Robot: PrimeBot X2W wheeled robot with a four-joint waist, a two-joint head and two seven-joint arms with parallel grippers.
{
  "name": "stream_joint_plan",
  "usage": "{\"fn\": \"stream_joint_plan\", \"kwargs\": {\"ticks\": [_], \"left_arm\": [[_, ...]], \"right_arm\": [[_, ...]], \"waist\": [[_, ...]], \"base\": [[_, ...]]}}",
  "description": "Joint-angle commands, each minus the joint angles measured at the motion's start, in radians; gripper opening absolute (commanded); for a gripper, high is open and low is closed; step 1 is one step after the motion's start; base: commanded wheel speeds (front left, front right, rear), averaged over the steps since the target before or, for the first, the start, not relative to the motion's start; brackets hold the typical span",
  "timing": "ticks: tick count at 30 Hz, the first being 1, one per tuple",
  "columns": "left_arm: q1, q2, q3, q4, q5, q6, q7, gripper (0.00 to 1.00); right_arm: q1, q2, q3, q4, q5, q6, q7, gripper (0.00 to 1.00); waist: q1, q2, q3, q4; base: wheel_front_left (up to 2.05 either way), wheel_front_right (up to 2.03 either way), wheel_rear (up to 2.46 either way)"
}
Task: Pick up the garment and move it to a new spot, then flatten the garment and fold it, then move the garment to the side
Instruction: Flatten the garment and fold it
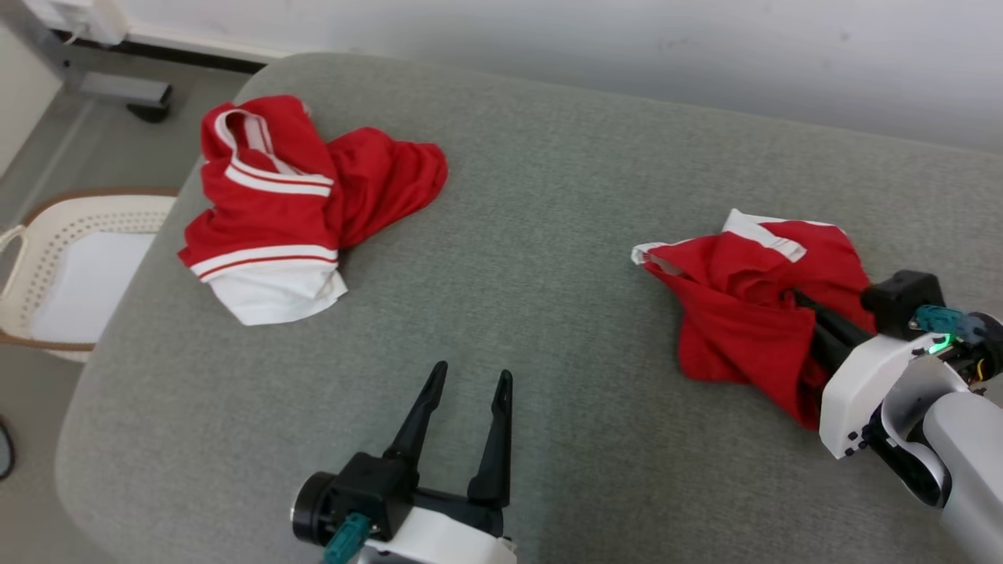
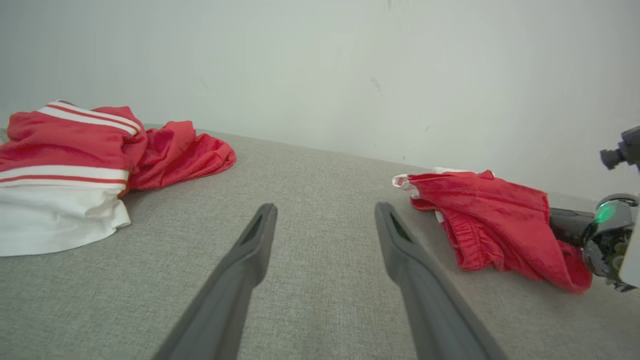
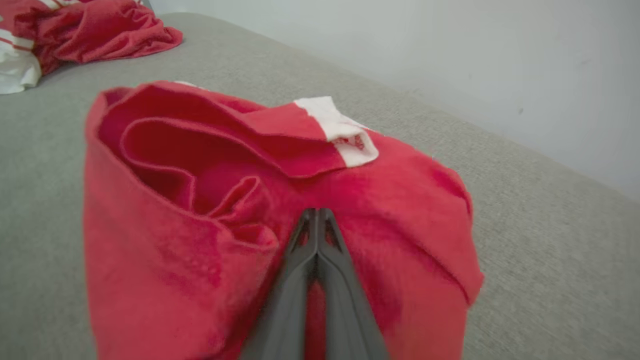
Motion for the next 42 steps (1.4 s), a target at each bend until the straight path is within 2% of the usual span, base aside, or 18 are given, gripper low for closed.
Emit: {"fn": "stream_joint_plan", "kwargs": {"ticks": [1, 6, 15, 22, 28, 34, 42], "left_arm": [[-0.009, 0.004, -0.003, -0.004, -0.008, 0.006, 0.000, 1.00], [-0.009, 0.004, -0.020, -0.011, -0.036, 0.021, 0.000, 1.00], [0.011, 0.004, -0.042, -0.008, -0.060, 0.027, 0.000, 1.00], [0.024, 0.004, -0.040, -0.011, -0.069, 0.030, 0.000, 1.00], [0.024, 0.004, -0.042, -0.016, -0.080, 0.027, 0.000, 1.00], [0.039, 0.004, -0.024, -0.016, -0.076, 0.026, 0.000, 1.00], [0.046, 0.004, -0.012, -0.018, -0.082, 0.020, 0.000, 1.00]], "right_arm": [[-0.013, -0.012, 0.020, 0.009, 0.011, -0.002, 0.019, 0.00], [-0.032, -0.026, 0.102, -0.004, 0.052, -0.002, 0.100, 0.00], [-0.066, -0.024, 0.181, -0.063, 0.090, -0.002, 0.132, 0.00], [-0.081, -0.012, 0.203, -0.074, 0.096, -0.002, 0.148, 0.00], [-0.095, -0.003, 0.264, -0.077, 0.082, -0.002, 0.222, 0.00], [-0.055, -0.057, 0.355, -0.180, 0.116, -0.002, 0.312, 0.00], [0.009, -0.114, 0.388, -0.270, 0.145, -0.002, 0.385, 0.00]], "waist": [[-0.0001, 0.0000, 0.011, 0.026], [-0.0001, 0.0000, 0.009, 0.063], [-0.0001, 0.0000, -0.020, 0.116], [-0.0001, 0.0000, -0.034, 0.129], [-0.0001, 0.0000, -0.043, 0.136], [-0.0001, 0.0000, -0.061, 0.131], [-0.0001, 0.0000, -0.068, 0.106]], "base": [[0.00, 0.00, 0.00], [0.00, 0.00, 0.00], [0.00, 0.00, 0.00], [0.00, 0.00, 0.00], [0.00, 0.00, 0.00], [0.00, 0.00, 0.00], [0.00, 0.00, 0.00]]}}
